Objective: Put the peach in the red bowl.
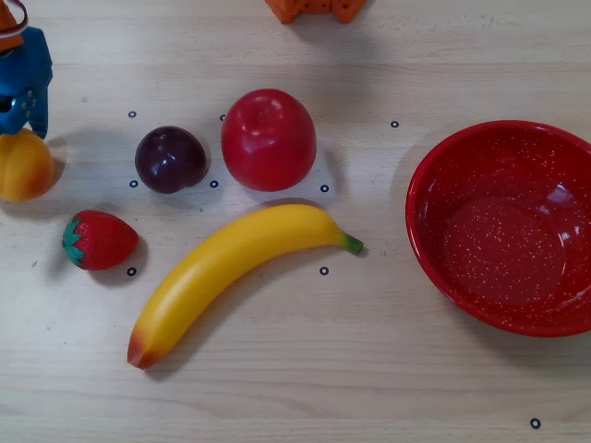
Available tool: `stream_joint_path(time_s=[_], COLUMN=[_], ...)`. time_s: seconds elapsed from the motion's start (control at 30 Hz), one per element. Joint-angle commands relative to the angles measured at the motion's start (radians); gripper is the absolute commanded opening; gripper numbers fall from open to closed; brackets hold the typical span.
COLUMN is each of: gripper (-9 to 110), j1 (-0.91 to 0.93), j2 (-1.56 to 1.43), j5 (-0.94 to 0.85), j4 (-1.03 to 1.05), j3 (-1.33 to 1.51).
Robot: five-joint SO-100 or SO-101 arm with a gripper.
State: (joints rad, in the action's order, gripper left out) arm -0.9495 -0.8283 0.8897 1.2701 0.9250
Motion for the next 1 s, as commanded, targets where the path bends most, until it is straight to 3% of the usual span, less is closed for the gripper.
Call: stream_joint_path(time_s=[0.0, 0.97], gripper=[75, 72], j1=[0.023, -0.021], j2=[-0.052, -0.048], j5=[-0.009, 0.020], j4=[-0.026, -0.107], j3=[-0.083, 0.006])
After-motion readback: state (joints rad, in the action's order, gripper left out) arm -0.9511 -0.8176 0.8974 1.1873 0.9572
